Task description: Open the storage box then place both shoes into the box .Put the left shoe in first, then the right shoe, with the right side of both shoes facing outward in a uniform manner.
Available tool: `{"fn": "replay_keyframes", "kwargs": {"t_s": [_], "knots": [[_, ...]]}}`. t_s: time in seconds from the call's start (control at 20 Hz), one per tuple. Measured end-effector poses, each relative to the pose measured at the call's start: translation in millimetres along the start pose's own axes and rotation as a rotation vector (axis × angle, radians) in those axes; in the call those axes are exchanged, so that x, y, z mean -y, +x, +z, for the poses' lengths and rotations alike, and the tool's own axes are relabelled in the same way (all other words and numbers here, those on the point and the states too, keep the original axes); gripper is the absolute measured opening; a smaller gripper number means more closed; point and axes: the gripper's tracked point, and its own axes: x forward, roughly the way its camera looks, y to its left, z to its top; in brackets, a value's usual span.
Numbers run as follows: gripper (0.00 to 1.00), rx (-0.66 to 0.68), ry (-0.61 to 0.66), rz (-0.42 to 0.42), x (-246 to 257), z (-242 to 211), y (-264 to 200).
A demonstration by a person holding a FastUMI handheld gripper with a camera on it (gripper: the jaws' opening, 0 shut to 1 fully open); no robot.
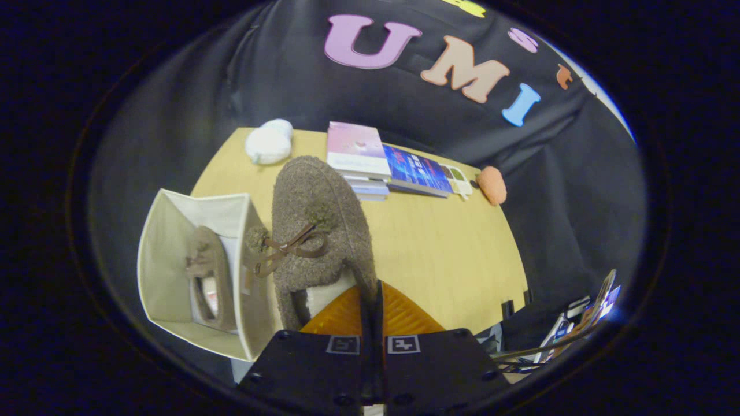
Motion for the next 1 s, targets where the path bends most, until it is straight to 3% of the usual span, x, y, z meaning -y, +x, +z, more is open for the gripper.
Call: {"fn": "replay_keyframes", "kwargs": {"t_s": [0.15,0.45,0.8,1.0], "knots": [[0.03,0.021,0.012,0.077,-54,13,-23],[0.03,-0.077,0.085,0.239,-152,0,-30],[0.04,-0.229,0.036,0.098,-153,-47,16],[0.04,-0.300,0.079,0.078,-158,-61,38]]}}
